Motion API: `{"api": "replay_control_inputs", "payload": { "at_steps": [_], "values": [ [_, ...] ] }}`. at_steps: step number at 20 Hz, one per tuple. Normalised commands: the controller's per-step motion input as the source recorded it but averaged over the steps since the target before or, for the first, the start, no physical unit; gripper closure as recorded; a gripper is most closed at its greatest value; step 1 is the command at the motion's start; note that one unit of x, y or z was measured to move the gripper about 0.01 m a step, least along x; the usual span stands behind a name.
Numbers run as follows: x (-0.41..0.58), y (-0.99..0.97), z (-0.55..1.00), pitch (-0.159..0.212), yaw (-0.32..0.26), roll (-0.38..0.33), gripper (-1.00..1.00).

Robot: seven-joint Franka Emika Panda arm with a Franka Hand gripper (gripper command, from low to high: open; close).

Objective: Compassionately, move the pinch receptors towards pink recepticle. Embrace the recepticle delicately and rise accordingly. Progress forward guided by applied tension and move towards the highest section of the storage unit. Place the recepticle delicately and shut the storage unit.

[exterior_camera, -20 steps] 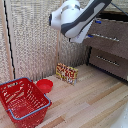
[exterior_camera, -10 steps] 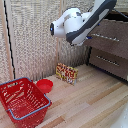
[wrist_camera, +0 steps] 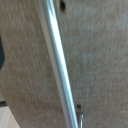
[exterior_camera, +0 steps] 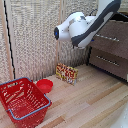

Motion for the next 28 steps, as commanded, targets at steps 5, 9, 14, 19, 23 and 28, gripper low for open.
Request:
{"api": "replay_control_inputs", "payload": {
  "at_steps": [5, 9, 14, 19, 23, 28],
  "values": [
    [-0.087, -0.27, -0.07, 0.067, -0.082, 0.006, 1.00],
    [0.023, -0.14, 0.01, 0.022, -0.043, 0.009, 1.00],
    [-0.027, -0.27, 0.07, 0.000, -0.022, 0.014, 1.00],
    [-0.149, -0.37, 0.15, -0.003, -0.014, 0.041, 1.00],
    [-0.124, -0.49, 0.24, -0.001, -0.008, 0.043, 1.00],
    [0.000, -0.69, 0.45, 0.014, -0.039, 0.032, 1.00]
  ]
}}
